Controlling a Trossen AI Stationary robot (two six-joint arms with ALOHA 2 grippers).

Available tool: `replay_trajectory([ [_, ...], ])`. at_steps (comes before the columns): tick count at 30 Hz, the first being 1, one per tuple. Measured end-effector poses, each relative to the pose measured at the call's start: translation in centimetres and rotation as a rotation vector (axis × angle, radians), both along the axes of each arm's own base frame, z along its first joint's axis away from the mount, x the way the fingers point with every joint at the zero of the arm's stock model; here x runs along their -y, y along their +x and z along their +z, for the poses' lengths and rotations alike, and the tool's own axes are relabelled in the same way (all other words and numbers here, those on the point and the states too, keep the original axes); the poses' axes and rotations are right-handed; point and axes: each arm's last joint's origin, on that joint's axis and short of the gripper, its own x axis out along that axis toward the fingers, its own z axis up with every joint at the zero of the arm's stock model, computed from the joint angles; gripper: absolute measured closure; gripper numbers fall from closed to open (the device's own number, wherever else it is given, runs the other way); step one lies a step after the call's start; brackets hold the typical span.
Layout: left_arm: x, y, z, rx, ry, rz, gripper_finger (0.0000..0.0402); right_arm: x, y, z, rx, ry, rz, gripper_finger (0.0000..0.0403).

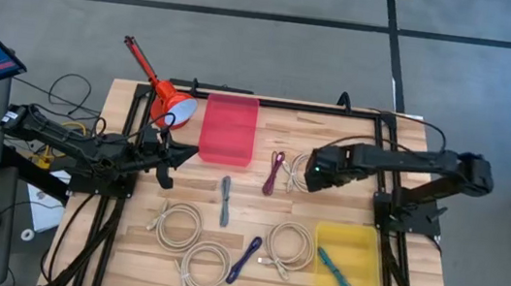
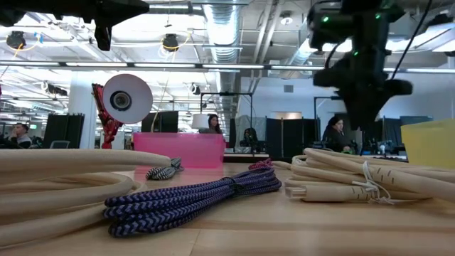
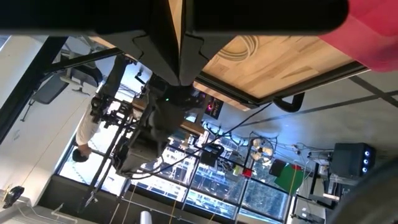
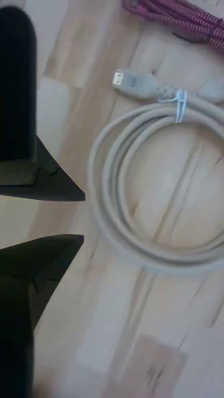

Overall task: Pick & Place USB Port
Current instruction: Put the HDMI cable into the red bin

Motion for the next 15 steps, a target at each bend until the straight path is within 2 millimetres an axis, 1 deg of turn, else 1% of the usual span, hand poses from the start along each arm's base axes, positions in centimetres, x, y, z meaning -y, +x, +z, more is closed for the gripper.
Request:
replay_trajectory([
  [3,0.0,0.0,0.0,0.000,0.000,0.000,0.0389,0.9,0.9,-1.0,-0.013,-0.016,0.014,0.0314],
  [7,0.0,0.0,0.0,0.000,0.000,0.000,0.0389,2.0,1.5,-2.5,-0.060,-0.018,0.008,0.0313],
  [9,0.0,0.0,0.0,0.000,0.000,0.000,0.0389,2.4,1.6,-3.1,-0.091,-0.013,0.019,0.0306],
  [12,0.0,0.0,0.0,0.000,0.000,0.000,0.0389,2.9,1.8,-4.0,-0.133,-0.001,0.015,0.0281],
  [15,0.0,0.0,0.0,0.000,0.000,0.000,0.0389,3.1,1.9,-4.6,-0.156,0.012,0.024,0.0244],
])
